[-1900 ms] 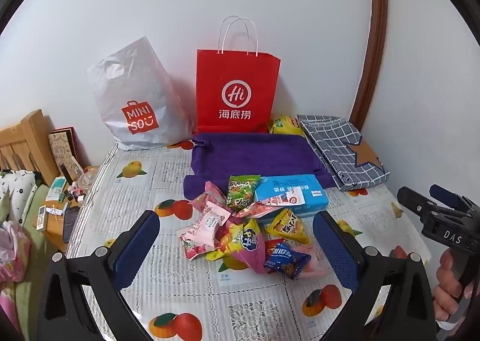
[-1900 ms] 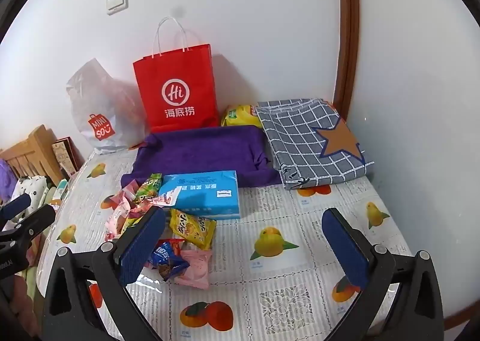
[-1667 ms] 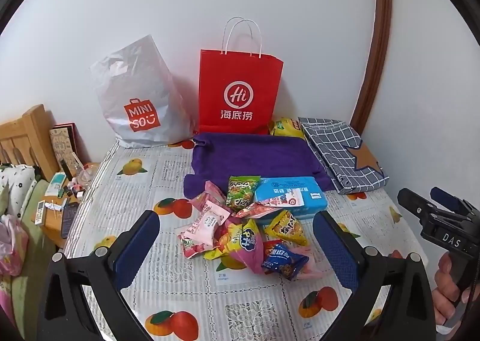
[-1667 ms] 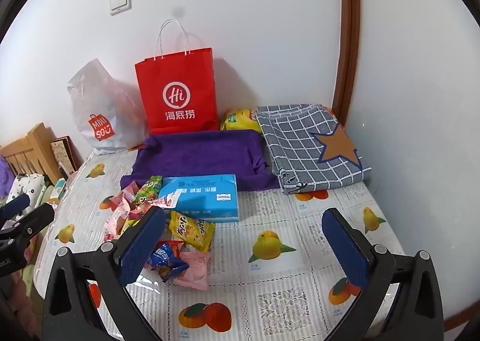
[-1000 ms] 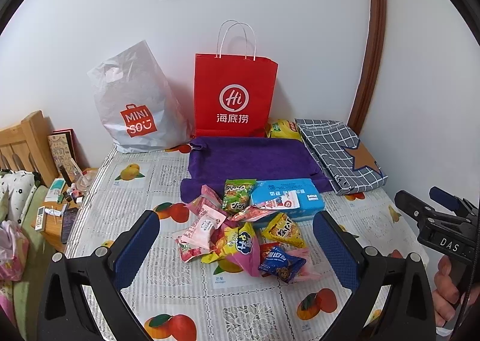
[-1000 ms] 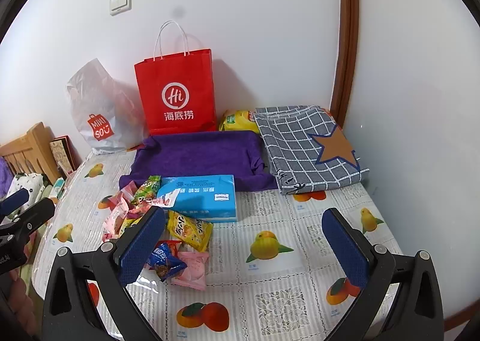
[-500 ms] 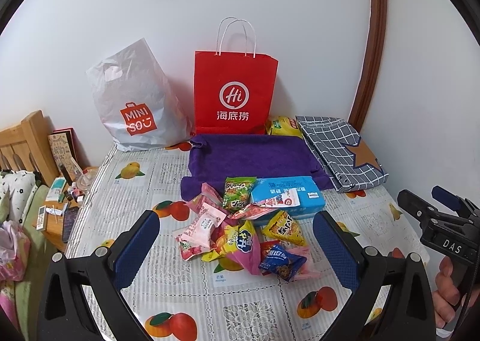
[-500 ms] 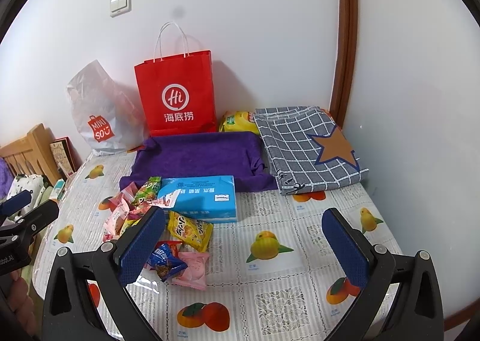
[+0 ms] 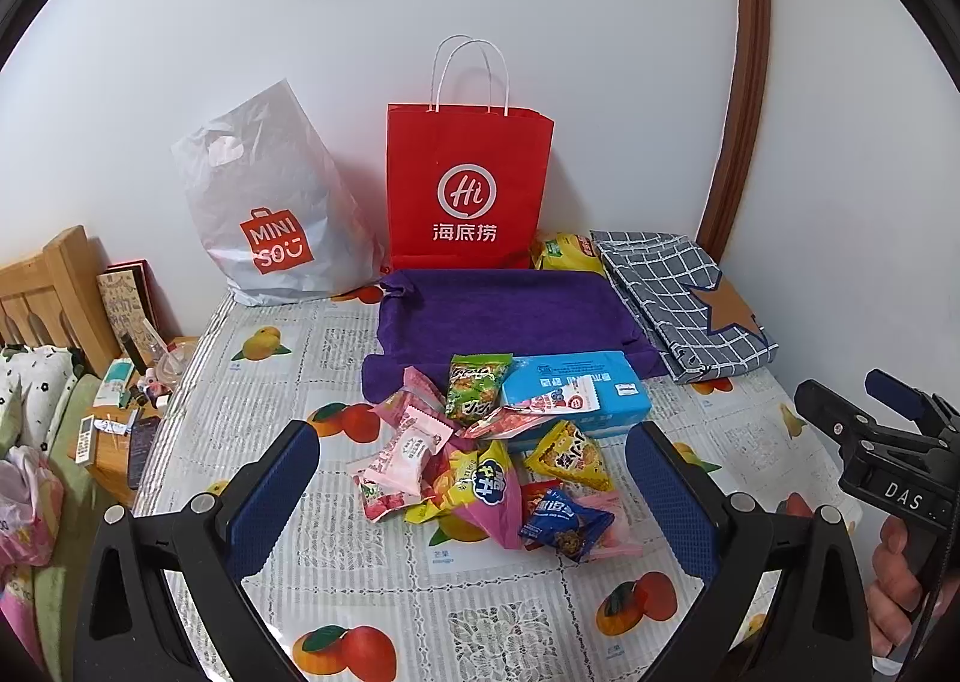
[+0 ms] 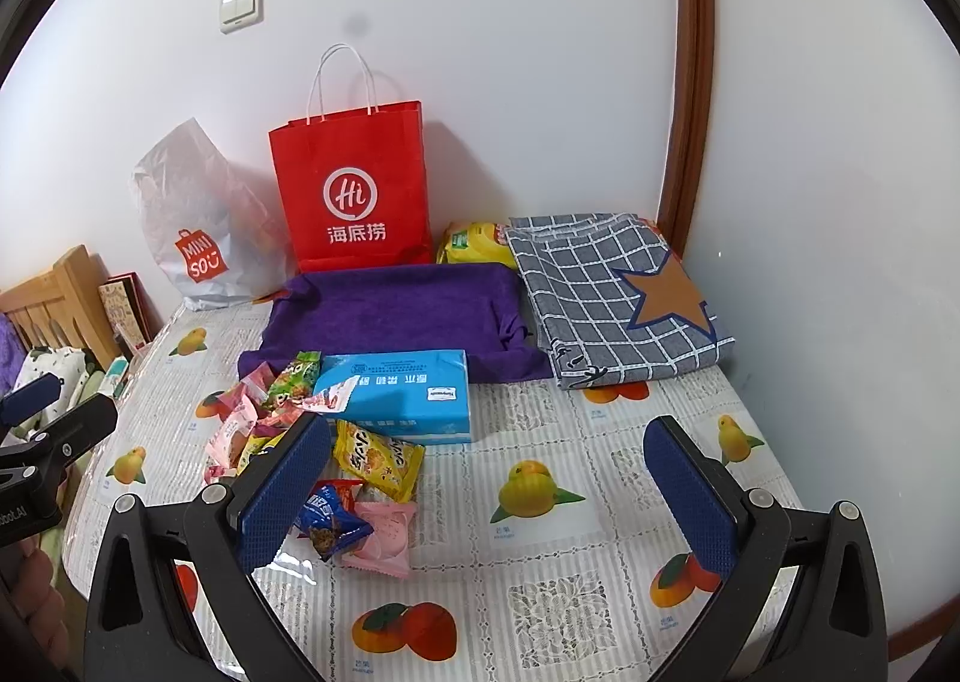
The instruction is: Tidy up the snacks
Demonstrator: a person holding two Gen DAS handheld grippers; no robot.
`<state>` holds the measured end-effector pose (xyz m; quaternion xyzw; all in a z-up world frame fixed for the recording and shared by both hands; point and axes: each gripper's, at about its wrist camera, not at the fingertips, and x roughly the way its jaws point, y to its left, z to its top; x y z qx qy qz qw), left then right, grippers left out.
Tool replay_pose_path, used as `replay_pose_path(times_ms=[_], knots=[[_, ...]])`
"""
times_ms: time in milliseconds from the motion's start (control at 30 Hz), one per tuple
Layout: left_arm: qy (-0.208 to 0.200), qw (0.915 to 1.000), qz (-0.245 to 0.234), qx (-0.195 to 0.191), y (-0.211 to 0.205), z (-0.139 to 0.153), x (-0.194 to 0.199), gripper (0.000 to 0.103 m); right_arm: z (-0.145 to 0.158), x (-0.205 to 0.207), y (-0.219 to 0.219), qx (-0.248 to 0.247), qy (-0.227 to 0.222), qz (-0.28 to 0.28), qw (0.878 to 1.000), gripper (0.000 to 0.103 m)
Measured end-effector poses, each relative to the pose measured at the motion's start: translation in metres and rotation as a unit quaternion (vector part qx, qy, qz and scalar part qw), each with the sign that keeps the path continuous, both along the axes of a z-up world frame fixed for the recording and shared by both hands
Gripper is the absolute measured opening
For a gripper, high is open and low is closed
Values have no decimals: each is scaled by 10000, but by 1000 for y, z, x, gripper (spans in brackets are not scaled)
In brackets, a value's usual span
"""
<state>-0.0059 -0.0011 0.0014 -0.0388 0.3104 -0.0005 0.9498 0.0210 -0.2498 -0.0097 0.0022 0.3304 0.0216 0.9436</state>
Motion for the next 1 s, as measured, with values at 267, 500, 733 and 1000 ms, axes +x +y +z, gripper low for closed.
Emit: replay_pose_path(times_ms=[267,500,733,1000], knots=[[-5,10000,-27,23,0,1,-1,102,1,-1,2,1,-6,5,10000,103],[2,10000,-21,28,-2,2,0,102,2,-2,5,-15,-21,18,10000,103],[0,10000,-22,33,-3,2,0,102,3,-3,5,-3,-23,12,10000,103],[11,9999,-104,66,-5,6,-3,102,2,-3,5,9,-30,9,10000,103]])
